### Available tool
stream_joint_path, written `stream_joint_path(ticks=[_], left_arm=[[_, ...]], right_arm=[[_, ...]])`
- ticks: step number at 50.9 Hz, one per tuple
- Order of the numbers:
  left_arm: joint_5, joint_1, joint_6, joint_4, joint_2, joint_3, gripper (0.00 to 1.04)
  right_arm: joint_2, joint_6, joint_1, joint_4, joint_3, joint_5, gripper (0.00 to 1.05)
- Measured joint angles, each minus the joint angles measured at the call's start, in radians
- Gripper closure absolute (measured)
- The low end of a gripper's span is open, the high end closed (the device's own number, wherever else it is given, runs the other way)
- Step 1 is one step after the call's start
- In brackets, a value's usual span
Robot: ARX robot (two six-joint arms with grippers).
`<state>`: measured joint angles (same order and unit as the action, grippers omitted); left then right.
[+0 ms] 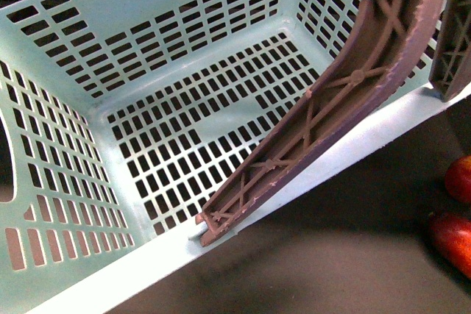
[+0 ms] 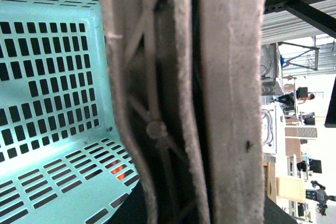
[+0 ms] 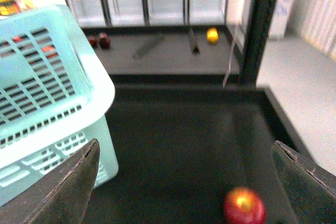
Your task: Pick apple with right arm and hold basket with left
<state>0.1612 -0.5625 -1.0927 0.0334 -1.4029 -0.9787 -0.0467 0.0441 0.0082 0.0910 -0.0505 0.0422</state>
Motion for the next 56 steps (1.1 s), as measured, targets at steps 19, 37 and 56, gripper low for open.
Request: stream_joint_path(ticks=[19,37,56], left_arm=[[0.002,-0.002,0.003,0.002,0.002,0.0,0.89],[0.003,-0.002,0.003,0.002,0.002,0.0,0.89],[0.002,-0.002,0.003,0.002,0.002,0.0,0.89]], right_arm=[[-0.975,0.039,-0.367,-0.296,-0.147,-0.14,0.09],[-1.855,-0.141,-0.425,-0.677,-0.436,-0.11,0.09],[-2.16,-0.154,-0.37,-0.585,-0.695,-0.047,0.09]])
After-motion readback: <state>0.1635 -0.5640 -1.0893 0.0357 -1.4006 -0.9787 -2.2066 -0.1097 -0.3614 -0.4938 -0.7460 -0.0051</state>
